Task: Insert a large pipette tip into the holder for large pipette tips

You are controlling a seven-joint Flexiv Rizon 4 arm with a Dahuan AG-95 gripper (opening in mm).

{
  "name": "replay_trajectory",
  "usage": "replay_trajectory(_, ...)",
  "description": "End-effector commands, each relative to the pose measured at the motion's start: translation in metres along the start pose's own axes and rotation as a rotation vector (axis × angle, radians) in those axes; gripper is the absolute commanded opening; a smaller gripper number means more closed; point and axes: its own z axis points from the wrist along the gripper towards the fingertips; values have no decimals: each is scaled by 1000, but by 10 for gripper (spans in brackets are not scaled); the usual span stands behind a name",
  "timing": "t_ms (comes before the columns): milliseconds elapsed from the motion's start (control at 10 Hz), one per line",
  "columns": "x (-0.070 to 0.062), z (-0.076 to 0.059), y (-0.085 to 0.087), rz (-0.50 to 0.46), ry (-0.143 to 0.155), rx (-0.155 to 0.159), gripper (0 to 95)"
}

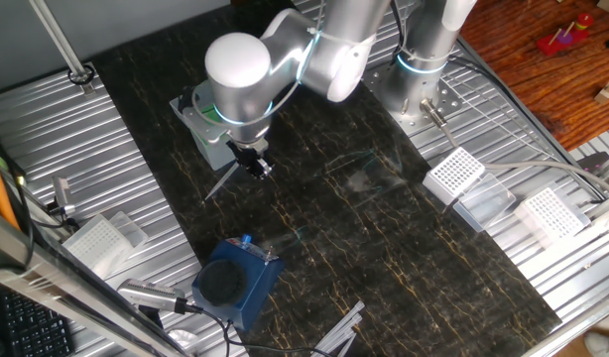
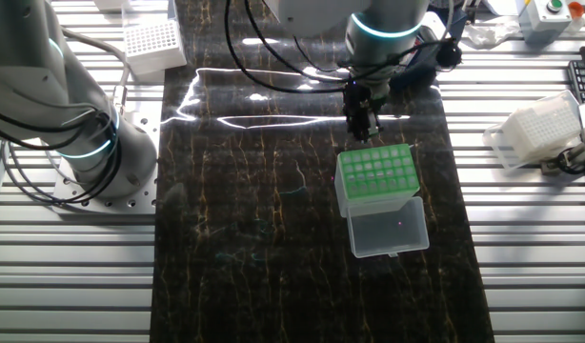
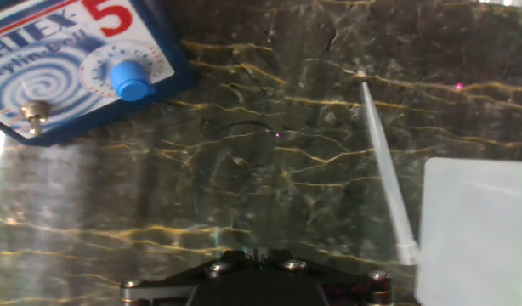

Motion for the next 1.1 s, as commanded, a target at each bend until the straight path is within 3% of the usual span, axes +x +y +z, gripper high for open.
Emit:
replay_trajectory(100, -2, 2, -3, -7, -4, 2, 190)
replay_trajectory(800, -25, 2, -16, -53, 2, 20, 190)
replay_trajectory(1100, -27, 7, -28, -67, -2, 24, 190)
